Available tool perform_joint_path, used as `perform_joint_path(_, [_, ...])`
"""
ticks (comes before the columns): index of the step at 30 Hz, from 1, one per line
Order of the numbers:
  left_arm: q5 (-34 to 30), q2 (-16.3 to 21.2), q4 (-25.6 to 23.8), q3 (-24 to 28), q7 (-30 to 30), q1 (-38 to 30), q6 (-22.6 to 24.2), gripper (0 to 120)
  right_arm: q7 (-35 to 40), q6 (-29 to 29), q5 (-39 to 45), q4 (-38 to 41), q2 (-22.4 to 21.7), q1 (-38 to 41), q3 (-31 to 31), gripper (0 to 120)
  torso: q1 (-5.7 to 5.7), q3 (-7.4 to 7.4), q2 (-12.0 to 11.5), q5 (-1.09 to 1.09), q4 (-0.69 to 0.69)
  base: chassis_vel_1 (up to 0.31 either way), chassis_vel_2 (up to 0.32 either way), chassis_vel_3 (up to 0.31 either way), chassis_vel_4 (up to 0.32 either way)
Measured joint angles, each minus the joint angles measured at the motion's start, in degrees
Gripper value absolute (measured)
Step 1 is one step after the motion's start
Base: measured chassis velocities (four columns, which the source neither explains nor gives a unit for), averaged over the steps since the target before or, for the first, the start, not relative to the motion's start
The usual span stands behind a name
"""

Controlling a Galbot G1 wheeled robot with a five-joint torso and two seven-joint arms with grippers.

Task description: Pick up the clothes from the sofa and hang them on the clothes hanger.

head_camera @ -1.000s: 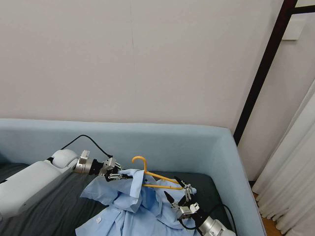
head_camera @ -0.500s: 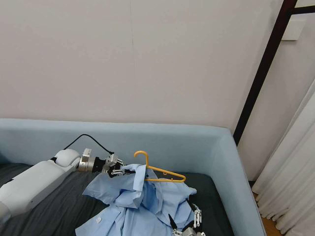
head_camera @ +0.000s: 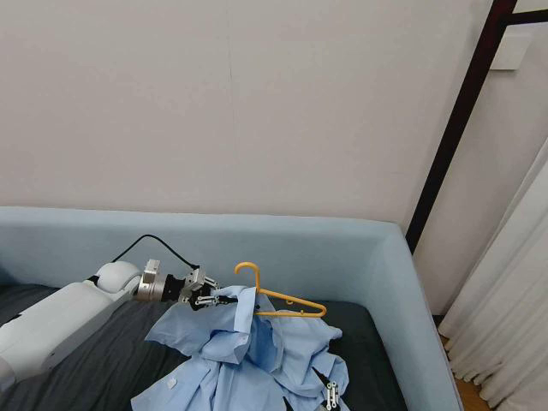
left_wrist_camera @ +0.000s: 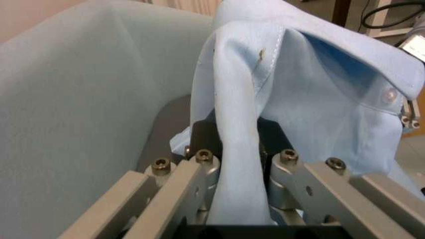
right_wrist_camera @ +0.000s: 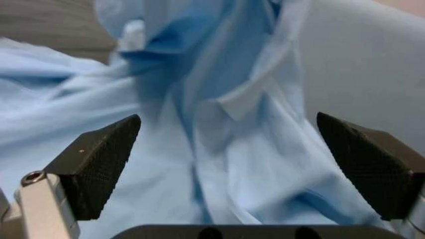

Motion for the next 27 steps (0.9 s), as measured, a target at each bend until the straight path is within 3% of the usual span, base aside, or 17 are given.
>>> perform_joint_path(10, [-0.3, 1.1, -0.8, -0.5, 0.0, 0.5, 0.3, 8, 4.0, -4.8, 2.0, -4.9, 1.8, 7.8, -7.3, 100, 0.00, 0.01, 0.0, 0.00, 0.00, 0.000, 0.000, 0.000, 0.000])
perform_joint_path(17, [-0.4, 1.5, -1.7, -0.6, 0.1, 1.1, 0.6, 8, 11.4, -11.5, 3.2, -3.4, 2.5, 8.4, -9.9, 87, 0.00, 0.01, 0.0, 0.01, 0.00, 0.000, 0.000, 0.000, 0.000])
perform_joint_path(22, [-0.5, 1.2, -1.5, -0.6, 0.1, 0.8, 0.9, 8, 13.5, -13.8, 3.5, -3.0, 3.2, 8.3, -11.0, 98, 0.00, 0.01, 0.0, 0.01, -0.01, 0.000, 0.000, 0.000, 0.000])
perform_joint_path(27, [-0.8, 1.7, -1.8, -0.3, 0.3, 0.3, 1.2, 8, 15.3, -15.8, 4.4, -3.5, 3.9, 9.6, -12.3, 100, 0.00, 0.01, 0.0, 0.01, 0.00, 0.000, 0.000, 0.000, 0.000])
